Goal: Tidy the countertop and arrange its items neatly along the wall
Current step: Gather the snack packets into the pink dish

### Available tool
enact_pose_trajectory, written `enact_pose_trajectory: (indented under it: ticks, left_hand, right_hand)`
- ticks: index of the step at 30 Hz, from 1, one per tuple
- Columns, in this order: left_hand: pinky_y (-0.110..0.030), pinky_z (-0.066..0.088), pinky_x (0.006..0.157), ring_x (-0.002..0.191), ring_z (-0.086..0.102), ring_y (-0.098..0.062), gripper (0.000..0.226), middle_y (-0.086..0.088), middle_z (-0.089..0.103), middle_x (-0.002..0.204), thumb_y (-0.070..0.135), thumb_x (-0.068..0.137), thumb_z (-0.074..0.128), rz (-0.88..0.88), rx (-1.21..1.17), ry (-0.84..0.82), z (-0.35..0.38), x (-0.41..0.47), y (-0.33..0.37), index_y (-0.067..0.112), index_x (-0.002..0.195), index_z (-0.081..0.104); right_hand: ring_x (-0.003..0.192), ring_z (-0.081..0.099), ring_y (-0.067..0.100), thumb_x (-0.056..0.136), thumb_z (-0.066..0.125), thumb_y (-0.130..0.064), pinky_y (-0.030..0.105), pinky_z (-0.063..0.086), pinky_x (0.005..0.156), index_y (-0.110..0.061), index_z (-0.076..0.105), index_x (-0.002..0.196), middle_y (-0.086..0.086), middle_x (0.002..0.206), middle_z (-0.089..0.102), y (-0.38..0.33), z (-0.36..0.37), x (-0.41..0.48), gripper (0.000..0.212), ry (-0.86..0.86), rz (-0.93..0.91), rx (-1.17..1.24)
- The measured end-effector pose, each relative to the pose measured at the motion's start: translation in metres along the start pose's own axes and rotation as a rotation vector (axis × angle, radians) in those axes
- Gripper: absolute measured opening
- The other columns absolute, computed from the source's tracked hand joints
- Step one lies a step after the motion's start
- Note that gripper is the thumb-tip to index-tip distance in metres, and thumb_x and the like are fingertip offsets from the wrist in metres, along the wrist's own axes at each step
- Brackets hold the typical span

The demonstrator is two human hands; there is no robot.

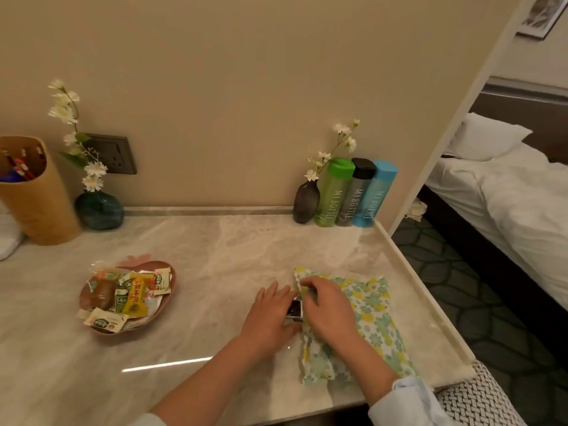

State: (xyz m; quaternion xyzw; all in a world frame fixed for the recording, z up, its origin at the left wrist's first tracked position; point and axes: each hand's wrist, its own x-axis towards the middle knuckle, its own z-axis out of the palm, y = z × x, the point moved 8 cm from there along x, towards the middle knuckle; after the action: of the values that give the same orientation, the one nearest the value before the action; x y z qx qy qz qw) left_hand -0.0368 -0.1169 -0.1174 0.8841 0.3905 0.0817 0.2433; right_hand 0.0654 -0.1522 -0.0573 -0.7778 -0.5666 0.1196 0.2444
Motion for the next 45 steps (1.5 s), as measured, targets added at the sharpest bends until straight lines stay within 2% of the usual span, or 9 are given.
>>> enact_pose_trajectory:
  ticks: [3,7,12,16,24,28,36,40,45]
  left_hand:
    - [-0.031,0.022,0.116,0.140,0.032,-0.020,0.059,0.007,0.045,0.143,0.042,0.086,0.056,-0.039,-0.042,0.143,-0.002,0.001,0.003,0.029,0.143,0.042]
    - [-0.023,0.044,0.083,0.105,0.051,-0.009,0.048,0.012,0.053,0.111,0.043,0.082,0.059,-0.105,-0.080,0.275,-0.012,-0.008,0.002,0.037,0.129,0.055]
    - [-0.019,0.046,0.073,0.092,0.059,-0.005,0.037,0.018,0.048,0.107,0.035,0.084,0.066,-0.218,-0.196,0.365,-0.027,-0.026,-0.011,0.038,0.119,0.057]
    - [-0.003,0.039,0.072,0.090,0.055,0.006,0.024,0.022,0.051,0.103,0.022,0.088,0.064,-0.311,-0.311,0.548,-0.052,-0.050,-0.031,0.034,0.109,0.061]
    - [-0.002,0.039,0.078,0.096,0.051,0.011,0.030,0.015,0.057,0.107,0.004,0.091,0.055,-0.455,-0.382,0.845,-0.123,-0.111,-0.082,0.029,0.107,0.054]
    - [-0.002,0.038,0.082,0.099,0.053,0.009,0.032,0.013,0.059,0.106,0.000,0.090,0.052,-0.465,-0.372,0.874,-0.151,-0.132,-0.111,0.027,0.106,0.057]
    - [-0.004,0.043,0.085,0.099,0.057,0.008,0.043,0.040,0.045,0.097,-0.005,0.085,0.053,-0.532,-0.355,0.732,-0.172,-0.162,-0.167,0.028,0.108,0.066]
    - [-0.026,0.052,0.091,0.104,0.062,-0.003,0.040,0.028,0.054,0.105,0.003,0.087,0.055,-0.555,-0.384,0.682,-0.167,-0.167,-0.186,0.034,0.109,0.066]
    - [-0.025,0.053,0.087,0.102,0.060,0.006,0.042,0.022,0.065,0.109,0.005,0.088,0.051,-0.504,-0.409,0.726,-0.177,-0.180,-0.198,0.042,0.102,0.066]
  right_hand:
    - [0.110,0.056,0.014,0.091,0.050,-0.022,0.034,0.045,0.096,-0.025,0.065,0.117,-0.007,0.116,0.066,0.004,-0.001,0.009,0.030,-0.014,-0.064,-0.056]
    - [0.109,0.056,0.016,0.090,0.049,-0.023,0.034,0.045,0.094,-0.028,0.065,0.116,-0.007,0.115,0.066,0.004,0.002,0.019,0.030,-0.042,-0.132,-0.115]
    - [0.121,0.048,0.018,0.091,0.044,-0.024,0.036,0.038,0.100,-0.033,0.056,0.127,-0.007,0.128,0.057,-0.012,0.015,0.022,0.039,-0.120,-0.223,-0.183]
    - [0.126,0.047,0.013,0.095,0.046,-0.020,0.028,0.038,0.104,-0.027,0.051,0.135,-0.007,0.136,0.054,-0.047,0.037,0.023,0.041,-0.242,-0.330,0.058]
    - [0.076,0.068,0.018,0.092,0.052,-0.007,0.031,0.057,0.064,-0.019,0.058,0.114,0.003,0.098,0.066,-0.125,0.091,0.024,0.026,-0.486,-0.118,0.637]
    - [0.078,0.068,0.017,0.084,0.060,-0.005,0.035,0.055,0.073,-0.025,0.066,0.089,0.000,0.083,0.071,-0.168,0.109,0.028,0.022,-0.422,-0.189,0.637]
    - [0.083,0.066,0.008,0.082,0.063,-0.006,0.025,0.052,0.074,-0.024,0.071,0.086,-0.010,0.086,0.070,-0.200,0.155,0.034,0.020,-0.353,-0.159,0.552]
    - [0.083,0.062,0.012,0.082,0.066,-0.015,0.030,0.051,0.071,-0.029,0.068,0.086,-0.010,0.090,0.067,-0.199,0.161,0.032,0.015,-0.249,-0.112,0.504]
    - [0.093,0.057,0.009,0.082,0.064,-0.012,0.025,0.048,0.074,-0.032,0.064,0.097,-0.012,0.102,0.058,-0.230,0.147,0.027,0.025,-0.095,-0.157,0.525]
